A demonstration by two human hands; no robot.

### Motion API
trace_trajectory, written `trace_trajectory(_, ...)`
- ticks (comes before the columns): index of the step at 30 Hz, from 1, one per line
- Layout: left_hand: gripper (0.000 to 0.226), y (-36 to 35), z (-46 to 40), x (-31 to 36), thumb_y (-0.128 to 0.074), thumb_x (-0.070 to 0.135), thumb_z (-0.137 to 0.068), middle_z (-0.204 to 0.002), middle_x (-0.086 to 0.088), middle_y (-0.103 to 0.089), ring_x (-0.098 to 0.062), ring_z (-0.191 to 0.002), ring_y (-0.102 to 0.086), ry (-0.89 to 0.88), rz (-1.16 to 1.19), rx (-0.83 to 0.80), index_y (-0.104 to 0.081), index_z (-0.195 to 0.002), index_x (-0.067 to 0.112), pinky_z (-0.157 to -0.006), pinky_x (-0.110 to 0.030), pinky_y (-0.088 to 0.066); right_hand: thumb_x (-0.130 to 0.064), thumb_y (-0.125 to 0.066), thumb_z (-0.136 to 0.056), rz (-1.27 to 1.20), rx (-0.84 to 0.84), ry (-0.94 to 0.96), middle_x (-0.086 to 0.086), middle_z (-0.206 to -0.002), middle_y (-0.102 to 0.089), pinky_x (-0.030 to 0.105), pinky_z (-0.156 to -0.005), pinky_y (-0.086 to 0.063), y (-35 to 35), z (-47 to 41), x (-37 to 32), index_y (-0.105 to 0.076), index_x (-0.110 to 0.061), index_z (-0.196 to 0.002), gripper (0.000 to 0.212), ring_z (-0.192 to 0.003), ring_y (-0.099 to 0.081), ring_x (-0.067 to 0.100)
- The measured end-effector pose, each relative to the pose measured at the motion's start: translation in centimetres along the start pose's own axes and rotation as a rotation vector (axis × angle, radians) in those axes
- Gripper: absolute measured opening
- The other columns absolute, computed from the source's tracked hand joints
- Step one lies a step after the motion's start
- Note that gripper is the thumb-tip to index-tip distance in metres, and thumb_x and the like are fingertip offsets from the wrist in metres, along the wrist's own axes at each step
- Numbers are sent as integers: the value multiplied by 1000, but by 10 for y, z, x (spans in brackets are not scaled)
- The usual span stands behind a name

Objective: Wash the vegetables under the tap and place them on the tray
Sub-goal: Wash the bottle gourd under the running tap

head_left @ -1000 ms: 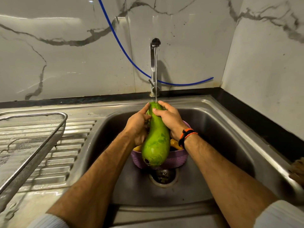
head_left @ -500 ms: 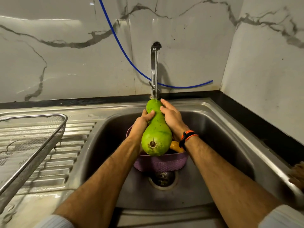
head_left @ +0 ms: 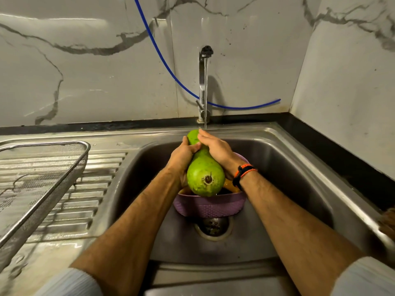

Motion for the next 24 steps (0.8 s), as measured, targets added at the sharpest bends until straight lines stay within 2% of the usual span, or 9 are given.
trace_trajectory(3,66,-7,7,-9,-52,9,-101,-141,-13,-54,-27,-93,-67,40,-21,-64,-24,-157,31,-58,-39,-59,-24,-46,-103,47,45,2,7,-162,-22,37,-122,-19,3,-3,1,-26,-12,-153,56,-148,-22,19)
trace_trajectory(6,68,-10,1,-4,-55,8,-99,-141,-13,-55,-32,-109,-65,16,-14,-46,-26,-157,31,-74,-46,-59,-28,-48,-101,56,57,-6,5,-163,-17,40,-122,-19,8,-3,4,-24,-18,-154,59,-149,-21,20)
trace_trajectory(7,68,-8,-2,-1,-55,9,-99,-142,-13,-54,-31,-107,-65,8,-13,-25,-26,-157,31,-75,-46,-58,-27,-49,-101,25,42,-7,5,-163,-20,40,-122,-20,7,-2,4,-27,-17,-153,58,-148,-23,19)
trace_trajectory(11,69,-7,4,-5,-52,6,-100,-142,-12,-54,-21,-85,-65,34,-53,-64,-22,-158,29,-56,-36,-57,-20,-47,-102,18,67,22,5,-161,-24,38,-122,-21,8,-5,3,-29,-15,-153,54,-147,-25,19)
trace_trajectory(15,68,-7,-4,-3,-53,6,-98,-132,-10,-59,-26,-97,-65,27,-48,-62,-27,-157,27,-72,-42,-57,-22,-48,-102,58,54,27,5,-162,-20,40,-122,-19,9,-7,6,-25,-18,-154,57,-149,-21,19)
trace_trajectory(17,66,0,-9,3,-55,8,-99,-137,-11,-56,-24,-94,-64,-5,-65,-17,-28,-156,27,-69,-40,-56,-23,-50,-101,32,-2,22,4,-162,-23,40,-122,-19,1,-5,8,-28,-15,-153,57,-148,-23,17)
trace_trajectory(19,68,0,-6,-2,-53,7,-100,-131,-9,-56,-23,-89,-63,10,-57,-34,-23,-157,28,-65,-40,-55,-23,-49,-101,19,-12,23,4,-162,-22,40,-123,-19,-2,-7,9,-27,-15,-153,58,-148,-22,18)
trace_trajectory(21,70,-4,-2,-9,-52,5,-99,-127,-8,-59,-28,-97,-65,44,-55,-65,-22,-157,30,-73,-46,-56,-24,-48,-101,26,23,24,4,-163,-19,41,-122,-19,2,-9,7,-24,-19,-154,58,-149,-20,19)
trace_trajectory(24,69,-4,-8,-5,-56,6,-97,-136,-11,-59,-33,-111,-64,19,-32,-46,-29,-156,30,-83,-49,-57,-29,-50,-100,35,10,18,2,-164,-16,41,-123,-17,3,-9,9,-25,-22,-154,60,-150,-18,18)
Point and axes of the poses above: each hand's wrist, its own z-axis away from the middle knuckle, its own y-axis out of the back of the hand, x = y × z, the point moved 7 cm from there along -z, towards the middle knuckle
